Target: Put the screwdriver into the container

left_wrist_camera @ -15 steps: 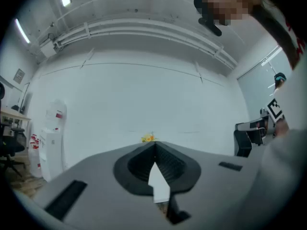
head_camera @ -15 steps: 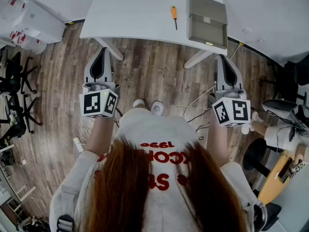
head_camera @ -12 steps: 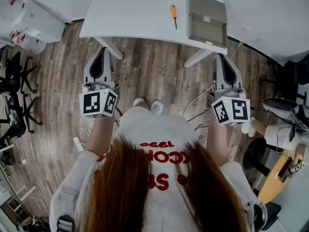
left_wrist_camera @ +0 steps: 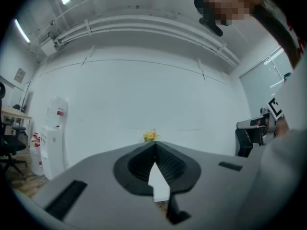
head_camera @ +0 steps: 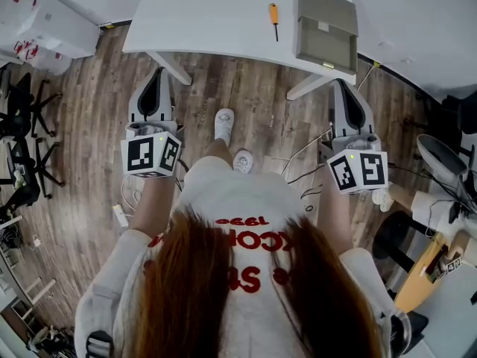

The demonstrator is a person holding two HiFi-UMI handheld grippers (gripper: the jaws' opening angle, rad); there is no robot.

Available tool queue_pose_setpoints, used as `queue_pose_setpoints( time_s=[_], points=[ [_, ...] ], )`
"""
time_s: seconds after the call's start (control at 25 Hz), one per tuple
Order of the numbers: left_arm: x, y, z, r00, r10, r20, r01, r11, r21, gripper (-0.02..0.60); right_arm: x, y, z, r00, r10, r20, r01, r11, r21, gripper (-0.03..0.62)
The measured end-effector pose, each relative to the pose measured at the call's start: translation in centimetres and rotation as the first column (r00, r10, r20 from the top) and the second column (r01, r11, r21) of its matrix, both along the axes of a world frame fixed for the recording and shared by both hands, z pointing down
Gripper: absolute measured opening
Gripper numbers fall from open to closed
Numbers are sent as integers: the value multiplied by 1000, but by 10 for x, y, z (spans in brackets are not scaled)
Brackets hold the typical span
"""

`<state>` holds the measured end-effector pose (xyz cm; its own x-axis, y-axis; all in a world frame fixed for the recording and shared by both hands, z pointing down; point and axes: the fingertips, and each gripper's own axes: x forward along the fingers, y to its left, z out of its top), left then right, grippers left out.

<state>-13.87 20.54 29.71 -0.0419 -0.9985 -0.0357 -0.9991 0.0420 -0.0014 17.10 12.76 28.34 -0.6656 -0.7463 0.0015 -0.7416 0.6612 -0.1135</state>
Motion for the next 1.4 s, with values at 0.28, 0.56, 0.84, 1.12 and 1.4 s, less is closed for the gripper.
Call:
queue_pose_setpoints(
  time_s=[0.28, 0.56, 0.84, 1.12, 1.4],
  points=[
    [-10, -42, 4, 999, 32, -15, -31, 999, 6, 8, -10, -29, 1, 1000, 15, -7, -15, 1000, -14, 5],
    [-28, -104, -3, 996, 79, -28, -78, 997, 26, 8, -33, -75, -7, 999, 42, -5, -42, 999, -9, 5],
    [-50, -162, -6, 990, 136, -28, -136, 990, 26, 8, -68, -120, -10, 999, 53, 10, -53, 998, -16, 5],
    [-65, -204, 0, 979, 202, -39, -202, 979, 2, 8, -81, -144, -6, 994, 105, 13, -104, 993, -57, 5],
    [-56, -226, 17, 969, 239, -69, -242, 969, -41, 8, -78, -150, 7, 992, 123, -16, -124, 987, -105, 5]
  ],
)
